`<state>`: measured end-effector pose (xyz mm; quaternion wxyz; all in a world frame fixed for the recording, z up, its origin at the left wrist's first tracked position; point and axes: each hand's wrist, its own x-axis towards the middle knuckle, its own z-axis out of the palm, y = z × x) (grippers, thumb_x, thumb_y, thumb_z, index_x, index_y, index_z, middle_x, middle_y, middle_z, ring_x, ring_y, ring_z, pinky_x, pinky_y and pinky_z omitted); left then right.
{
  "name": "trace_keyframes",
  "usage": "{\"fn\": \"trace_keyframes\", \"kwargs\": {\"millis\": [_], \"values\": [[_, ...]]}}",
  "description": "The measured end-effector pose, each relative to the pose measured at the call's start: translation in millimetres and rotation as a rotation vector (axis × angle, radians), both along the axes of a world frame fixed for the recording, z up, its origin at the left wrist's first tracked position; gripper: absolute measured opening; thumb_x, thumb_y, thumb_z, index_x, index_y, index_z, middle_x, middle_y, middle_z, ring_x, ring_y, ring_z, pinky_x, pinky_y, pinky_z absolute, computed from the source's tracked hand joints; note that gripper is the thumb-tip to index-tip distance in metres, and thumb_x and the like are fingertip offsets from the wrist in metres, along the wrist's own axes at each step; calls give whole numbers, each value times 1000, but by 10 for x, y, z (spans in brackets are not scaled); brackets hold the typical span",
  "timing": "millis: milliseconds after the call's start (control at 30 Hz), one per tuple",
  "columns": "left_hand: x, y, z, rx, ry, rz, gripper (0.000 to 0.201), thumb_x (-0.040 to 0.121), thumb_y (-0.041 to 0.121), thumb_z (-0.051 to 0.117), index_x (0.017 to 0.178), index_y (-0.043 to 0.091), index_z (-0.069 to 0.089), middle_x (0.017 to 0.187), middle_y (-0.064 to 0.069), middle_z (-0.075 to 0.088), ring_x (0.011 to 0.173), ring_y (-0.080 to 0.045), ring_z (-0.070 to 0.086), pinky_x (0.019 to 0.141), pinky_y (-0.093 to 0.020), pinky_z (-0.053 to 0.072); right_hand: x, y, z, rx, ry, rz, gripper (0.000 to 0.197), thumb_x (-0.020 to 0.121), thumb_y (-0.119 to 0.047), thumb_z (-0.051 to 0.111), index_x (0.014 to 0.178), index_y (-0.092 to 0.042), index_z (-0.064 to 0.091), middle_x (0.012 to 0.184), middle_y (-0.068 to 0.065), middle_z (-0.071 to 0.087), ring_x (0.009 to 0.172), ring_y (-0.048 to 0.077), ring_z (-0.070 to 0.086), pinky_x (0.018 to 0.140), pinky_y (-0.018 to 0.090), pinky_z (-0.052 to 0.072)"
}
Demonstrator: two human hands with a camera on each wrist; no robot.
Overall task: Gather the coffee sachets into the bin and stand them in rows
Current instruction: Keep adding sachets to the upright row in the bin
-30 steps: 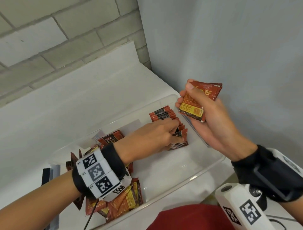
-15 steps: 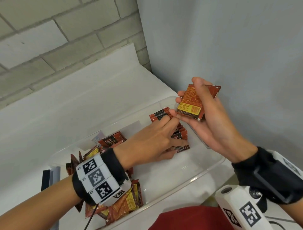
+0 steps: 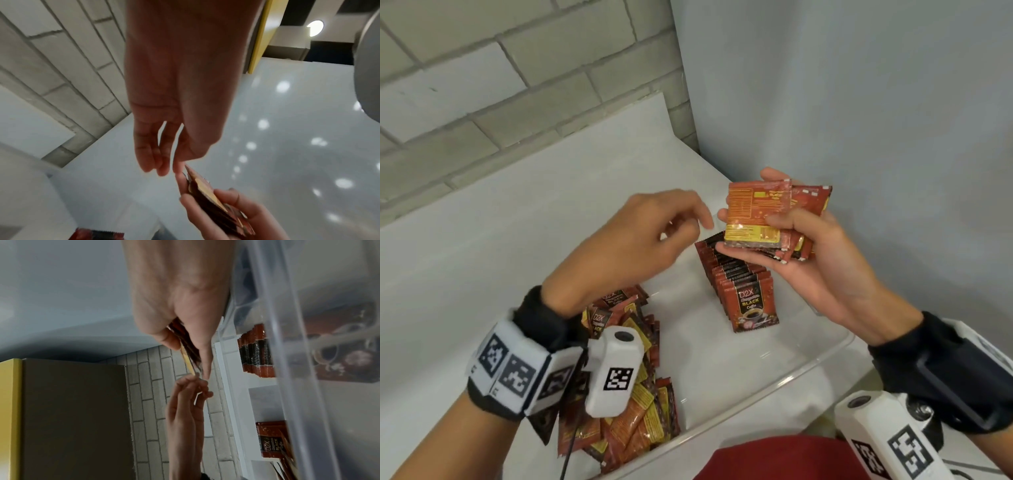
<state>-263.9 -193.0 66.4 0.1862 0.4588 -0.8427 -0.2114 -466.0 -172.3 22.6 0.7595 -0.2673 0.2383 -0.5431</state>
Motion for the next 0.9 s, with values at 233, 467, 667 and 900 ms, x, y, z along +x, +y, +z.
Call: {"fn": "trace_keyframes", "kwargs": {"millis": [233,467,667,900], "values": [[-99,39,12,229,296,116,46,82,47,62,123,27,57,107,6,66,99,-8,62,87,-34,53,35,47,37,-73,175,57,44,90,-3,54,133,-7,48,122,14,65,110,34,64,86,56,53],[-81,57,69,215,539,75,22,79,23,69,101,20,64,97,4,66,95,-23,59,89,-42,53,73,40,37,-66,223,74,59,74,-42,61,126,-14,55,111,13,69,97,28,69,79,48,57],[-26,43,26,192,570,-63,13,77,19,74,87,27,69,97,-7,67,99,-38,59,85,-59,48,59,31,37,-43,212,176,67,64,-53,60,121,-19,54,97,13,72,86,26,71,70,44,59],[-49,42,-19,236,549,-100,18,87,15,68,105,14,65,113,0,65,108,-26,57,84,-45,54,22,29,24,-64,208,145,45,76,-11,64,119,-22,58,106,7,72,89,24,72,63,35,59]]}}
